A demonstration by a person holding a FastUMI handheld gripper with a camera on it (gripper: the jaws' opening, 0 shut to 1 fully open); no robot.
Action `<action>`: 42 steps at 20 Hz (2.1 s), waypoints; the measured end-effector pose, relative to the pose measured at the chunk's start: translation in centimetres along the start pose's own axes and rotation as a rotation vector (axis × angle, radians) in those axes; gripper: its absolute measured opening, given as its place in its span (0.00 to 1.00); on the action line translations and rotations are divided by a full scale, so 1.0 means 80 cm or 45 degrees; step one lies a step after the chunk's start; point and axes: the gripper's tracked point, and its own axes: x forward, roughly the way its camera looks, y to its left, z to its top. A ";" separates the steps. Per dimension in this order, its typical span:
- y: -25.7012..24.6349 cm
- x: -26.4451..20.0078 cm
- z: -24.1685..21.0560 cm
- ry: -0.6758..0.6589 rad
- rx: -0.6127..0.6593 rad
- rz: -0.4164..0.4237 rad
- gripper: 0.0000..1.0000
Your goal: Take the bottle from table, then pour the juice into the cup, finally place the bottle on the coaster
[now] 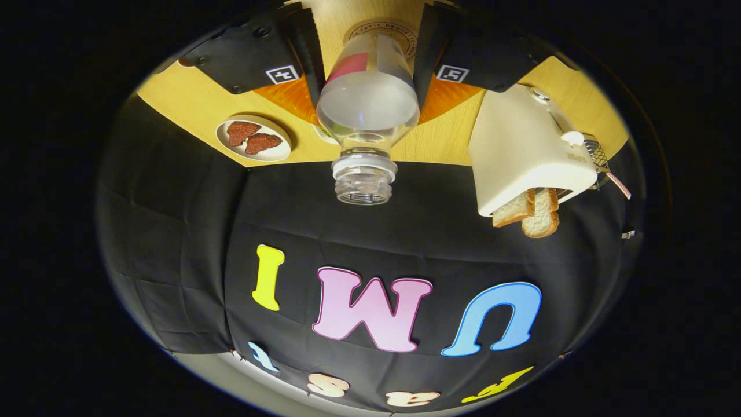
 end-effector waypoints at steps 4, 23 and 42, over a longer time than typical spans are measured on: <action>0.003 0.000 -0.014 0.029 0.044 0.012 0.71; 0.001 -0.053 0.005 0.007 -0.005 0.000 0.98; -0.038 -0.354 0.167 -0.240 0.112 0.142 0.97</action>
